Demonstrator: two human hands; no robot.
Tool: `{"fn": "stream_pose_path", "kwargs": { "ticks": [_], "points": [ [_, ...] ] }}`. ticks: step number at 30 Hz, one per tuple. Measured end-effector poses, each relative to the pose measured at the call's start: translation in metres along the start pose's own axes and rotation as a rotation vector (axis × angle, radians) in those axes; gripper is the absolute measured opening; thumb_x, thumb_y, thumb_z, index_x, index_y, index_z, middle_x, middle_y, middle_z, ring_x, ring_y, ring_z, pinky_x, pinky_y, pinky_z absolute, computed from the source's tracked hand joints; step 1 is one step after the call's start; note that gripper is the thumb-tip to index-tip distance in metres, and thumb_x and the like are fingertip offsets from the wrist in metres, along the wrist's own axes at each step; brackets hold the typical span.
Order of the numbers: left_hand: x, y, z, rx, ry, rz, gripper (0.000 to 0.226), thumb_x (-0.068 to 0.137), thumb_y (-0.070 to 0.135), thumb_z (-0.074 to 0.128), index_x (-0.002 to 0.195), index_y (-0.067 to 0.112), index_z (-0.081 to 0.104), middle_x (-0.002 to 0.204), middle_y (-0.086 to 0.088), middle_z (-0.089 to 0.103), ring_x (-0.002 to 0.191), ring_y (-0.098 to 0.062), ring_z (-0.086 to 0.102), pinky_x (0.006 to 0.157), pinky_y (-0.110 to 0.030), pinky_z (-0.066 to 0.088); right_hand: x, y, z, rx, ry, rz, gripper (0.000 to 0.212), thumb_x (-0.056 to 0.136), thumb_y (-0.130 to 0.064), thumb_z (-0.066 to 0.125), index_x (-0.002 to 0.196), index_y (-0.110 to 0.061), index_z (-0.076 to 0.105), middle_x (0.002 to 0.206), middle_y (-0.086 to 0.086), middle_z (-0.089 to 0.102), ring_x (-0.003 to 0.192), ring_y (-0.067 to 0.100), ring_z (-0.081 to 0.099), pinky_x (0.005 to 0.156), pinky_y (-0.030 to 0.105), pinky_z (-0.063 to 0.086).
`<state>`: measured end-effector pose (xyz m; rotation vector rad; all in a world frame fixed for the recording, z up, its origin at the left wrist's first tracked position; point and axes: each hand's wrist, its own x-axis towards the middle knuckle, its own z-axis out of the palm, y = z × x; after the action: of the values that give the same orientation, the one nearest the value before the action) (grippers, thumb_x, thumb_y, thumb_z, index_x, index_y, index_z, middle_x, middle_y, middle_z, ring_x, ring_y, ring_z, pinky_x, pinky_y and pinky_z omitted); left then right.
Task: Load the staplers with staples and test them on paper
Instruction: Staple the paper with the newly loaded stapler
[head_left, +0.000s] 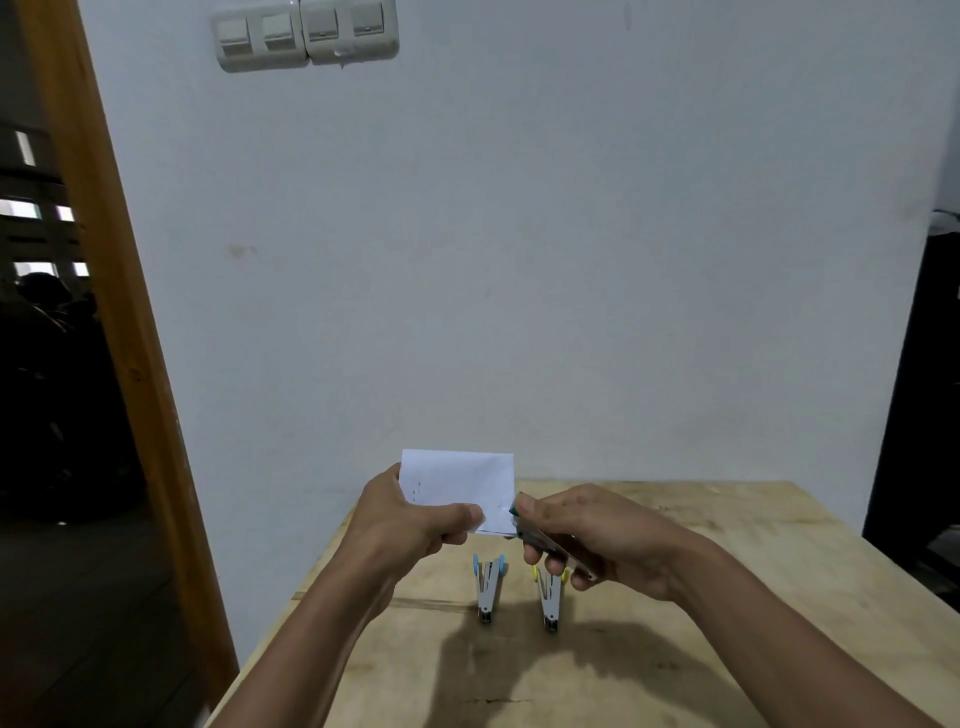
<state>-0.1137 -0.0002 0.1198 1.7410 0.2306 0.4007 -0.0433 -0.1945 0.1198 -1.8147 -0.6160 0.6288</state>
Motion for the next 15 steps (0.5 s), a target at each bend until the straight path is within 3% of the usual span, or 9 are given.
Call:
{"fn": "stream_pose_path", "kwargs": {
  "ticks": [9, 15],
  "points": [
    [-0.002, 0.0029, 0.0002, 0.013, -0.173, 0.009, 0.028, 0.076, 0.007, 0.07, 0.104, 0.009, 0.064, 0.066, 0.005, 0.061, 0.054, -0.012, 0.051, 0.051, -0.022, 0.041, -0.0001, -0.0006, 0.0, -0.029, -0.018, 0.027, 0.025, 0.089, -0.043, 0.066, 0.084, -0.019, 0.07, 0.082, -0.002, 0.067, 0.065, 0.012, 0.055, 0.057, 0.025, 0.037],
    [-0.0012, 0.0049, 0.0028, -0.084, -0.193, -0.062, 0.014, 0.083, -0.001, 0.051, 0.089, 0.009, 0.058, 0.07, -0.004, 0.051, 0.054, -0.016, 0.042, 0.05, -0.024, 0.033, 0.0006, 0.0032, 0.0023, 0.021, -0.044, 0.024, 0.027, 0.089, -0.044, 0.064, 0.081, -0.019, 0.07, 0.085, 0.0, 0.07, 0.069, 0.012, 0.056, 0.058, 0.025, 0.036]
  ]
}}
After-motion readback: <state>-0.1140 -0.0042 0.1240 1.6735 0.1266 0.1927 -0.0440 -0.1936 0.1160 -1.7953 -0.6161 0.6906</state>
